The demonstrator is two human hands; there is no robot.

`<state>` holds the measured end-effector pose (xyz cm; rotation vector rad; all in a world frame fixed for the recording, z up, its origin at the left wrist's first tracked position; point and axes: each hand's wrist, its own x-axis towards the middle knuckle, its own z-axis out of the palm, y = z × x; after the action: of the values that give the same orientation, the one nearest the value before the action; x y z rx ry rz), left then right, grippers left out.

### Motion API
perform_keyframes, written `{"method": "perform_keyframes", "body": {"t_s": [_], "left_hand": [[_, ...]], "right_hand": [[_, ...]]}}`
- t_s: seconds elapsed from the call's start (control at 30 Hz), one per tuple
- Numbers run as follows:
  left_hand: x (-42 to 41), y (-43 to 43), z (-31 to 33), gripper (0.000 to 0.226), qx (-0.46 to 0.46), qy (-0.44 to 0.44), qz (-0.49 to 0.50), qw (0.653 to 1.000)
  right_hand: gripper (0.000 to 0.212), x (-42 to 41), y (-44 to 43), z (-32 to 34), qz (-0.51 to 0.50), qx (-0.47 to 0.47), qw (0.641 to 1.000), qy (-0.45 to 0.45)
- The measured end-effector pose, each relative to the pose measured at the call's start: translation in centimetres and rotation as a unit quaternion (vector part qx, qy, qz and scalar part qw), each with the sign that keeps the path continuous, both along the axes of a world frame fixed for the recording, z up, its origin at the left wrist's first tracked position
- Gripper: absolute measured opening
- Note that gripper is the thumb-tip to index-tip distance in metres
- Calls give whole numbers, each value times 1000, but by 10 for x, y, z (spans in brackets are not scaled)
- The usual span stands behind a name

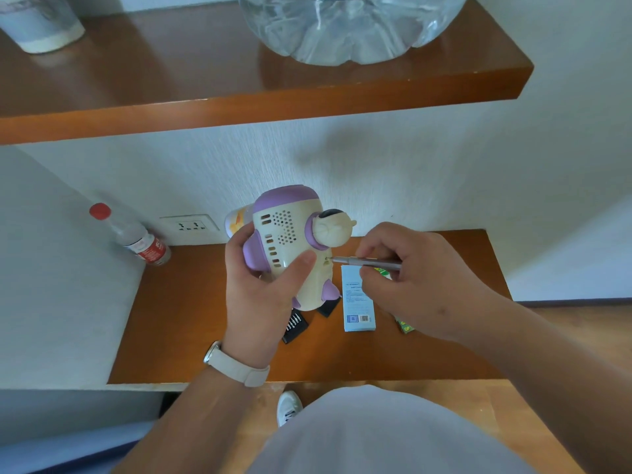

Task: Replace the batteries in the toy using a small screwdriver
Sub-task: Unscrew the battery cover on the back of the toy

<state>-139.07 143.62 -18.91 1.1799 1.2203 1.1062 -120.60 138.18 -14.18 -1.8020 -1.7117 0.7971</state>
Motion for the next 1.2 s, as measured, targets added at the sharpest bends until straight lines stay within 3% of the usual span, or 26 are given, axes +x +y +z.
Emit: {"method": "perform_keyframes", "body": {"t_s": [0.17,0.3,0.43,0.53,0.83,1.2], "left_hand": [[1,2,-1,68,-7,0,6,1000],[-2,6,-2,68,-13,-5,9,1000],[-6,9,0,68,-15,-8,5,1000],[-10,12,1,68,-11,-8,2,1000],[-25,20,-4,62,-3,-17,4,1000],[-38,29,-6,62,-8,-36,6,999]], "right_hand": [[13,2,4,0,-10,-14,996,87],[13,-1,10,-4,-17,-19,1000,9],[36,-6,15,-2,-15,0,997,-74],[40,-8,18,1,-12,19,996,-88],[23,-24,24,5,-16,15,998,-63],[40,-38,33,1,-33,22,992,-118]]}}
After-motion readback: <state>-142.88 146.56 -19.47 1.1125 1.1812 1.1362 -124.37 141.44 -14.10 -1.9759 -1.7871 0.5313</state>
